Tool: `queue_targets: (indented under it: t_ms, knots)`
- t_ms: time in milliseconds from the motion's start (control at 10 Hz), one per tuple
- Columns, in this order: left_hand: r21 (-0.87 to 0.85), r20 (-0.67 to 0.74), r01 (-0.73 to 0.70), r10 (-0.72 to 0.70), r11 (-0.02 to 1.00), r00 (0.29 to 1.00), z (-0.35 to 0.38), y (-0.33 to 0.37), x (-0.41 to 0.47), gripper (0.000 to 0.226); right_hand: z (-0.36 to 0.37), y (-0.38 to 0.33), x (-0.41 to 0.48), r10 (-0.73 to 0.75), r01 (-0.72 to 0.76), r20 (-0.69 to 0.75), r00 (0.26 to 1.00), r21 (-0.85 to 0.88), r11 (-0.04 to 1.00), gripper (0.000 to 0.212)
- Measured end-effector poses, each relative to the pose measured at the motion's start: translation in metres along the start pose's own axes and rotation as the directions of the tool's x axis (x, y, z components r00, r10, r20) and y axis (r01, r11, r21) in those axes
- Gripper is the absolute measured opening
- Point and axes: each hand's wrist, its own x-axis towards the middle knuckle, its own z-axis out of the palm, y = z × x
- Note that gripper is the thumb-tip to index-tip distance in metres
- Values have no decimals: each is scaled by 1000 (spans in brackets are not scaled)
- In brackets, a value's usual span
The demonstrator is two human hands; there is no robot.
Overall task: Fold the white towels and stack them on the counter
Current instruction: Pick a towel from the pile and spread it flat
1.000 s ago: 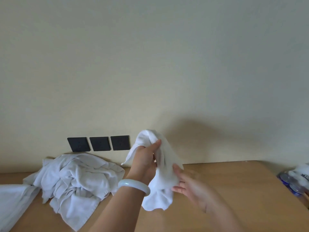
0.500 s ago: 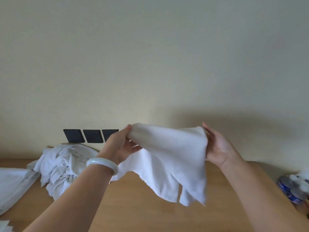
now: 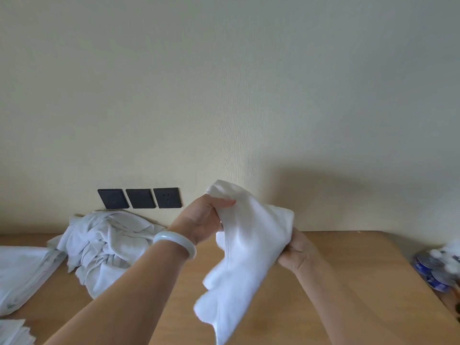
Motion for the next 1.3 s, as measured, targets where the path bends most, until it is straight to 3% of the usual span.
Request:
queue_targets:
  t_ms: [100, 200, 300, 400, 500, 600, 700, 800, 900, 1000, 1100, 1200, 1300]
  knots:
    - [94, -18, 30, -29, 995, 999, -8, -2, -2, 37, -8, -6, 6, -53, 55, -140, 989, 17, 998, 50]
    - [116, -88, 29, -19, 993, 996, -16, 6, -4, 42, -22, -12, 6, -84, 99, -103, 991, 150, 984, 61]
    - [-52, -234, -27, 14, 998, 972, -32, 16, 0, 32, -23, -19, -3, -112, 124, -55, 992, 328, 937, 56]
    - [-255, -311, -33, -49, 966, 949, -52, 16, 4, 13, -27, -23, -4, -140, 158, -90, 986, 239, 958, 54]
    - [-181, -306, 47, -102, 982, 946, -62, 3, 6, 19, -25, -32, -11, -246, 201, -202, 948, -216, 955, 51]
    - [47, -307, 43, -26, 998, 951, -62, 5, 6, 20, -31, -40, -19, -344, 260, -211, 915, -344, 902, 28]
    - [160, -252, 2, 39, 987, 967, -60, 23, 5, 20, -36, -40, -27, -314, 311, -138, 939, -40, 949, 24]
    - [206, -185, -9, 48, 979, 982, -60, 40, 6, 35, -37, -39, -18, -312, 337, -152, 938, 180, 924, 24]
    - [291, -165, -29, 80, 956, 983, -61, 55, 5, 35, -25, -41, -9, -303, 330, -138, 943, 266, 906, 56]
    - [331, -228, -23, 103, 943, 968, -63, 65, 3, 25, -4, -42, -10, -319, 332, -107, 942, 132, 934, 75]
    - [296, -285, -11, 100, 955, 953, -73, 67, 3, 19, 10, -52, -12, -280, 280, -24, 960, 31, 959, 73]
    - [200, -328, -17, 83, 980, 941, -83, 68, 3, 15, 10, -71, -10, -259, 259, -15, 966, 4, 966, 44]
    - [136, -364, -17, 66, 991, 929, -90, 69, 3, 15, 2, -82, -14, -152, 135, -44, 987, -266, 954, 36]
